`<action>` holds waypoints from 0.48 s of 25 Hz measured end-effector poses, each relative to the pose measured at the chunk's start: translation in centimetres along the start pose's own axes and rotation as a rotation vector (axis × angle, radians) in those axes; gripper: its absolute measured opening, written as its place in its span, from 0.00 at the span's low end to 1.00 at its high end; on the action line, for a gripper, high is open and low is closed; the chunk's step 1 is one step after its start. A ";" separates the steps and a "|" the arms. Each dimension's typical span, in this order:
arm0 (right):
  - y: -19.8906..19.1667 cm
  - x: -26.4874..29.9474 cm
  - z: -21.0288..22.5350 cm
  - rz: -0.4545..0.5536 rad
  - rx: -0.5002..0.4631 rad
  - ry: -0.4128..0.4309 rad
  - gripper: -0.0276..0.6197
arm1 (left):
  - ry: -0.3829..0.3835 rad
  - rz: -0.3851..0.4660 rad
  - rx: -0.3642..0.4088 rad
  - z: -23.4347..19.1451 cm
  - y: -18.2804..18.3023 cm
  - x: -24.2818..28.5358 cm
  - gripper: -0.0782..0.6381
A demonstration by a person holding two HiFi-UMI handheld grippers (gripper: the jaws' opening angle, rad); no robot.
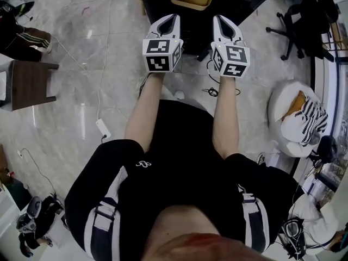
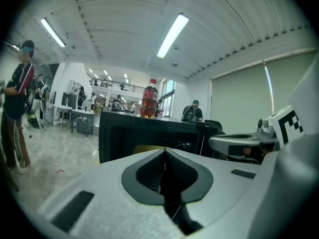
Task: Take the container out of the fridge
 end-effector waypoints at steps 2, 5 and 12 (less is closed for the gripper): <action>0.0 1.2 -0.8 -0.023 -0.082 0.036 0.06 | 0.010 -0.006 -0.009 -0.4 -0.4 -0.1 0.12; 0.0 3.1 -2.1 -0.061 -0.220 0.103 0.06 | 0.029 -0.016 -0.028 -1.1 -1.2 -0.7 0.12; -0.2 7.9 -5.5 -0.154 -0.575 0.241 0.07 | 0.053 -0.025 -0.090 -3.2 -3.1 -1.9 0.12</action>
Point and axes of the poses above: the fingertips, and each gripper's own axes: x forward along the fingers, z to its right, y out of its top, the point moved 10 cm from there along -x, backward along the fingers, and after that the axes turned 13 degrees about -y, right-handed, at the moved point
